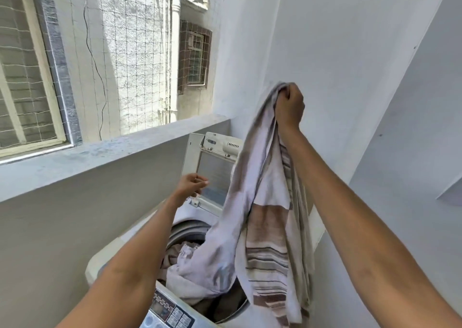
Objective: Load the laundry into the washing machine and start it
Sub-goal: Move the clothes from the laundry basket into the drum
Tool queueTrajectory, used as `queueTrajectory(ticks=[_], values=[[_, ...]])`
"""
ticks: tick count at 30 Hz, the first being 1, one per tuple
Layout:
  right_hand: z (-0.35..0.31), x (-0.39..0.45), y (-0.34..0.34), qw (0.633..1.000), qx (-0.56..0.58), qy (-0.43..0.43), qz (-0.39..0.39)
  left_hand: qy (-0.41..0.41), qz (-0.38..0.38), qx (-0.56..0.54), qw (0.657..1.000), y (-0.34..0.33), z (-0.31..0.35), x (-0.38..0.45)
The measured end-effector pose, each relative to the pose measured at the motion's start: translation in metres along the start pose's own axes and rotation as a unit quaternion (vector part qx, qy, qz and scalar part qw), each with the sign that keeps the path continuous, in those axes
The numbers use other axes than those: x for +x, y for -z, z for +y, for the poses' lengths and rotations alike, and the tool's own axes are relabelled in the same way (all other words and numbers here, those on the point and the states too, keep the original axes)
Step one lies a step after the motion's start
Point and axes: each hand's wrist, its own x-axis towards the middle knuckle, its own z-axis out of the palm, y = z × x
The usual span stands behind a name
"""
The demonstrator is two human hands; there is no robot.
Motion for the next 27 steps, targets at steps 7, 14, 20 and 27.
queueTrajectory(ticks=[7, 14, 20, 27], values=[[0.000, -0.014, -0.040, 0.966, -0.180, 0.066, -0.175, -0.011, 0.064, -0.080, 0.995, 0.001, 0.022, 0.002], [0.074, -0.073, -0.073, 0.885, -0.279, 0.045, -0.369, -0.051, 0.039, -0.134, 0.989, -0.013, 0.056, 0.003], [0.094, -0.085, -0.076, 0.844, -0.290, 0.062, -0.447, -0.117, -0.056, 0.096, 0.987, -0.029, 0.049, 0.002], [0.115, -0.085, -0.048, 0.869, -0.239, 0.030, -0.431, -0.108, 0.043, 0.296, 0.948, -0.033, 0.060, 0.010]])
